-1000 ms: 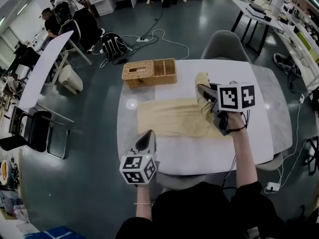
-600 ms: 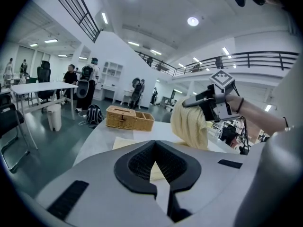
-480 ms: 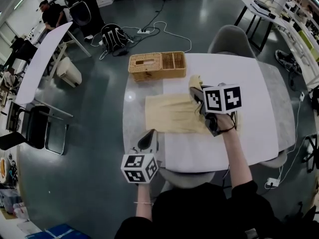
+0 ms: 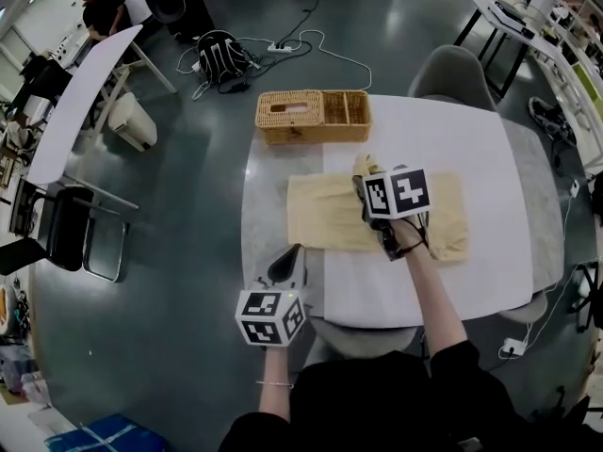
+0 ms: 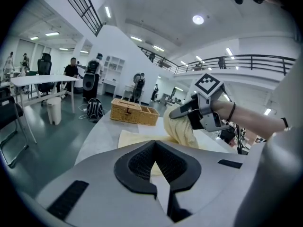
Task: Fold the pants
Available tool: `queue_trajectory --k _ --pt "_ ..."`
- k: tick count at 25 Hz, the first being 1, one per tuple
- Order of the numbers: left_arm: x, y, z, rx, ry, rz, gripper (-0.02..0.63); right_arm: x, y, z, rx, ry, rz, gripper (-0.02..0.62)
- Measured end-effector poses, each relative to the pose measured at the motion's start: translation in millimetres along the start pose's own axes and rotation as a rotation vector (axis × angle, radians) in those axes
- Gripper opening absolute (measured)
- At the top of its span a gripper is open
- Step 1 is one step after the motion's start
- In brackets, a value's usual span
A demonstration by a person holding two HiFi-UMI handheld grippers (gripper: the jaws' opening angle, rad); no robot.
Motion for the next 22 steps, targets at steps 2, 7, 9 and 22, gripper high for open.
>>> queue_trajectory --k 2,7,9,22 --pt "3 1 5 -0.004 0.013 0.006 0.008 3 -11 4 0.016 0.008 0.027 0.051" --pt "13 0 13 -0.009 0.037 0.018 0.008 15 -36 11 0.051 0.020 0.086 0.051" --pt "16 -1 17 -0.010 0.046 0.020 0.008 19 -45 14 0.063 0.020 0.101 0.051" --pt "36 -7 33 0.003 0.093 0.049 0.008 37 -88 30 0.167 0.069 0.174 0.051"
Point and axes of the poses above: the fingertips, and each gripper's own axes: y backward along the fingers, z to its left, x out of its underside, the point moved 3 cm from there along y, backward along the fingers, and after that the axes turned 2 degrees about z, right-handed, at the moved point
